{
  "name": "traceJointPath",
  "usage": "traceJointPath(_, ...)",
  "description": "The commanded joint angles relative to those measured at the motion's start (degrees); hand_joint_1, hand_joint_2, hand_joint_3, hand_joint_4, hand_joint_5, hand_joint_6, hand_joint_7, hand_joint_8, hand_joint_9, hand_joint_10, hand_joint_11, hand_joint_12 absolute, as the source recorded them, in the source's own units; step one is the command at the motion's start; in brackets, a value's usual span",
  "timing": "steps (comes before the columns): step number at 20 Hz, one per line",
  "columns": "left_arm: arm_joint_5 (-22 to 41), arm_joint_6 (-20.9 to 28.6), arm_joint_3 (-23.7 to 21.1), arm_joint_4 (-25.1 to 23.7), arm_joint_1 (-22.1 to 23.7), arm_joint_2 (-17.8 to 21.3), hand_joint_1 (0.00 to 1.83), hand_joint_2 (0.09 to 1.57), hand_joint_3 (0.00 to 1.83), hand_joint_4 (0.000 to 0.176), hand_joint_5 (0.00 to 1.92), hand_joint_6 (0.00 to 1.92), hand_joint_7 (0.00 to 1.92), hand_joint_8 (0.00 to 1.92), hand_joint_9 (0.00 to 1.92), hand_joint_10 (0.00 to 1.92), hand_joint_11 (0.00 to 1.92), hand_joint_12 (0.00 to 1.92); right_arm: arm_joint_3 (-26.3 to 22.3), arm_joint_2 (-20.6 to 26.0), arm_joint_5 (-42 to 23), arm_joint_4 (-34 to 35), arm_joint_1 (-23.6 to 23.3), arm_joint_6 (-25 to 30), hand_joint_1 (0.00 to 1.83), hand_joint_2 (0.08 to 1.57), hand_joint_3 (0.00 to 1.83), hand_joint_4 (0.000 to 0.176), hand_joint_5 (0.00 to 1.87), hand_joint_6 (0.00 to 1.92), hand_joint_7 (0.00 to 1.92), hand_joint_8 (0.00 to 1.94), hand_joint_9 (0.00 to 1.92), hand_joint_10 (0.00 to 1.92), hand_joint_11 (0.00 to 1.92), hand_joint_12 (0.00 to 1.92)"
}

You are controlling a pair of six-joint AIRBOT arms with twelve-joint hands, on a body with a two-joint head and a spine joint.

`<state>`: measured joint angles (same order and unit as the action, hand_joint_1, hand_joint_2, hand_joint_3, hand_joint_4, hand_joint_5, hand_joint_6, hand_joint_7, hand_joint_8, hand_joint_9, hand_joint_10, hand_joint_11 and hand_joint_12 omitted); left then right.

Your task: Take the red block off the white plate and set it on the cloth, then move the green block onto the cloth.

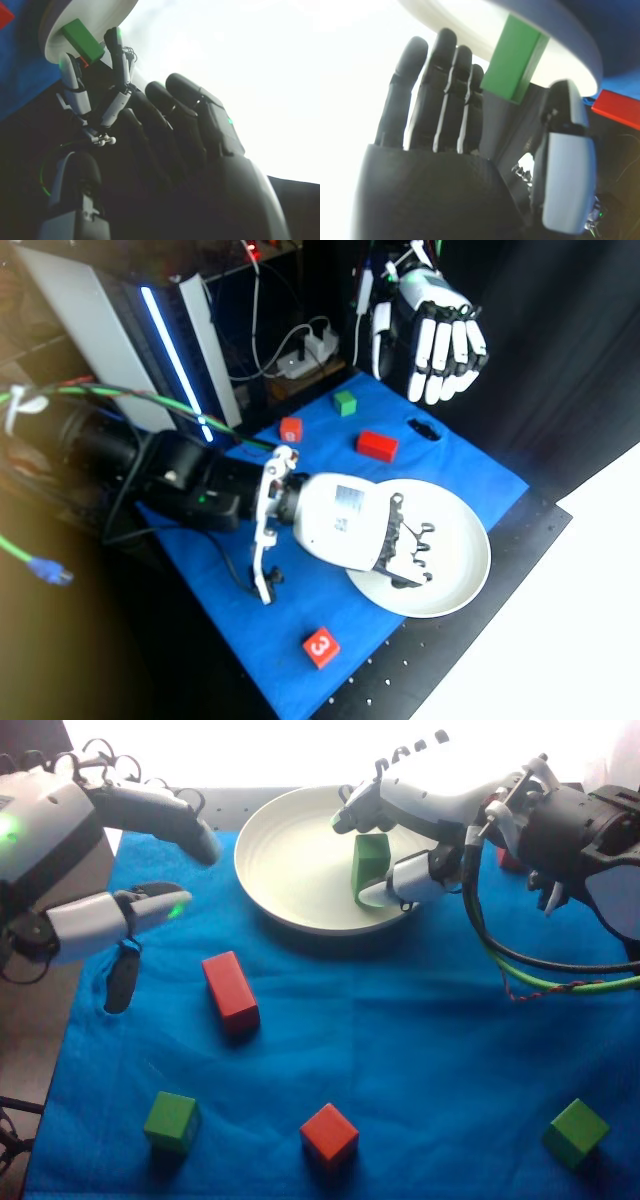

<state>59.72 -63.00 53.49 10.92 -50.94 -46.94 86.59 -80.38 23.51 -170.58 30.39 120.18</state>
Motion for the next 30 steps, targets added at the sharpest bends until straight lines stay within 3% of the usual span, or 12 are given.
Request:
traceJointPath(1,7.7,0.2,-0.3,-0.1,0.6,0.2,0.88,1.24,0.0,0.176,0.71,1.37,0.82,0.05,0.52,0.65,0.2,1.21,0.4,-0.2,5.8,-1.6,-1.0,0.1,1.06,0.98,0.02,0.0,0.72,0.02,0.84,0.02,0.82,0.23,0.33,1.42)
traceJointPath(8,7.6,0.2,-0.5,-0.1,0.6,0.4,0.88,1.24,0.0,0.176,0.72,1.37,0.81,0.04,0.57,0.56,0.24,1.22,0.5,-0.3,5.6,-1.6,-1.0,0.1,1.23,1.06,0.0,0.0,0.9,0.02,0.95,0.02,0.84,0.31,0.28,1.47)
traceJointPath(9,7.7,0.2,-0.5,-0.1,0.6,0.4,0.88,1.25,0.0,0.176,0.71,1.38,0.81,0.04,0.56,0.57,0.23,1.23,0.5,-0.3,5.6,-1.6,-1.0,0.1,1.18,1.11,0.0,0.0,0.95,0.79,0.97,0.01,0.83,0.38,0.29,1.5)
traceJointPath(11,7.7,0.2,-0.5,-0.1,0.6,0.5,0.88,1.24,0.0,0.176,0.72,1.36,0.81,0.04,0.56,0.59,0.22,1.26,0.5,-0.4,5.6,-1.6,-1.0,0.1,1.15,1.15,0.0,0.0,0.9,1.09,1.02,0.02,0.79,0.56,0.32,1.51)
traceJointPath(12,7.7,0.2,-0.5,0.0,0.6,0.5,0.87,1.25,0.0,0.176,0.71,1.38,0.8,0.03,0.54,0.58,0.19,1.24,0.4,-0.4,5.6,-1.6,-1.0,0.1,1.2,1.14,0.0,0.0,0.96,1.08,0.9,0.88,0.79,0.6,0.34,1.5)
traceJointPath(13,7.7,0.2,-0.5,0.0,0.6,0.5,0.86,1.26,0.0,0.176,0.69,1.4,0.79,0.02,0.53,0.56,0.17,1.22,0.4,-0.4,5.6,-1.6,-1.0,0.1,1.22,1.15,0.0,0.0,0.97,1.1,0.86,1.07,0.81,0.64,0.36,1.48)
traceJointPath(18,7.7,0.2,-0.6,0.6,0.1,0.4,0.86,1.26,0.0,0.176,0.69,1.41,0.78,0.01,0.58,0.43,0.16,1.13,0.4,-0.3,5.6,-1.7,-1.0,0.1,1.22,1.15,0.0,0.0,0.98,1.08,0.86,1.1,0.87,0.49,0.39,1.44)
traceJointPath(24,7.7,0.2,-0.8,1.5,-0.5,0.5,0.85,1.27,0.0,0.176,0.67,1.43,0.78,0.0,0.62,0.26,0.21,1.1,-2.7,2.2,6.3,-2.0,-3.0,0.1,1.22,1.14,0.0,0.0,1.01,0.9,0.85,1.28,0.66,1.28,0.41,1.78)
traceJointPath(26,7.7,0.2,-0.8,1.8,-0.8,0.5,0.87,1.26,0.0,0.176,0.7,1.39,0.78,0.01,0.67,0.19,0.23,1.12,-4.5,4.0,7.7,-2.0,-3.5,0.1,1.23,1.18,0.0,0.0,1.0,0.82,0.72,1.55,0.53,1.77,0.48,1.92)
traceJointPath(27,7.7,0.2,-0.9,2.0,-0.9,0.5,0.7,1.18,0.0,0.088,0.69,0.63,0.78,0.0,0.68,0.17,0.24,1.12,-5.6,4.8,8.6,-2.0,-3.5,0.1,1.24,1.17,0.0,0.0,1.0,0.8,0.76,1.53,0.56,1.76,0.51,1.92)
traceJointPath(28,7.6,0.2,-0.9,2.1,-1.0,0.6,0.65,1.16,0.0,0.077,0.77,0.27,0.77,0.01,0.67,0.14,0.22,1.12,-6.6,5.8,9.5,-2.0,-3.5,0.1,1.24,1.17,0.0,0.0,1.02,0.86,0.73,1.47,0.46,1.65,0.37,1.92)
traceJointPath(30,7.6,0.2,-1.0,2.4,-1.2,0.7,0.61,1.17,0.0,0.087,0.84,0.06,0.75,0.0,0.66,0.09,0.18,1.16,-9.2,7.9,11.7,-2.0,-3.5,0.0,1.23,1.16,0.0,0.0,1.02,0.89,0.77,1.41,0.54,1.56,0.39,1.92)
